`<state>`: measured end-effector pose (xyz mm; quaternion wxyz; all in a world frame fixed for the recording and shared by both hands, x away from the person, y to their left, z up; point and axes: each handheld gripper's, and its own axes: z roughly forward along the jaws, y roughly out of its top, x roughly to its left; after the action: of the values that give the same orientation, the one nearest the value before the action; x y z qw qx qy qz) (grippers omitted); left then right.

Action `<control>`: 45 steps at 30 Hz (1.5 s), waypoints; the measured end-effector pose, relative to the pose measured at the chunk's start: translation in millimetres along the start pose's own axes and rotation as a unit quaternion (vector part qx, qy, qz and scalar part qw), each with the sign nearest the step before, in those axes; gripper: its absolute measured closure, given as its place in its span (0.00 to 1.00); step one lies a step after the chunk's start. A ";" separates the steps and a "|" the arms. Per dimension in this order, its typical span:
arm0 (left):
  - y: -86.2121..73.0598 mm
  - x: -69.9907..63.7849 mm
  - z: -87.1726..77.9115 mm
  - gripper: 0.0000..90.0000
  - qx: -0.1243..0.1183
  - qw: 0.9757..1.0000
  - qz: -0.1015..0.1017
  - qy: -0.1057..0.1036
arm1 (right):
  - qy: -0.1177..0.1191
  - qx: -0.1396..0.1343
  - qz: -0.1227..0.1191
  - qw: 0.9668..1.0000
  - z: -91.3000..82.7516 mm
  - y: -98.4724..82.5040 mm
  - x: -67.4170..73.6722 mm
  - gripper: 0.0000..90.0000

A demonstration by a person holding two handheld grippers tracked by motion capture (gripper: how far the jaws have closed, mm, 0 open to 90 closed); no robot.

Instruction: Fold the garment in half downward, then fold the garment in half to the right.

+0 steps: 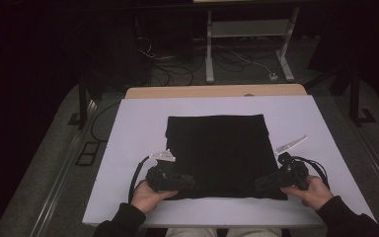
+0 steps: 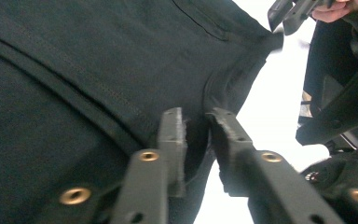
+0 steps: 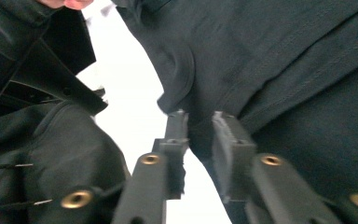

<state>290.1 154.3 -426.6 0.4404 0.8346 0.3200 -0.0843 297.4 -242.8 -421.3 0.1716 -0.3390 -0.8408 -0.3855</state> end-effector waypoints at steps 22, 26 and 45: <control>-2.6 4.3 -28.1 0.02 -0.041 0.997 0.020 0.068 | -0.091 -0.064 -0.044 0.993 -10.7 8.5 15.4 0.00; -7.4 10.0 -34.8 0.00 -0.050 0.995 0.012 0.081 | -0.102 -0.064 -0.044 0.992 -10.0 11.1 15.6 0.00; -20.9 12.2 -50.6 0.00 -0.053 0.990 0.040 0.128 | -0.127 -0.089 -0.073 0.985 -11.3 47.8 19.9 0.00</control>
<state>279.8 208.4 -415.7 0.4425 0.8260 0.3443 0.0579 317.2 -220.2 -377.6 0.0037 -0.3365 -0.8410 -0.4237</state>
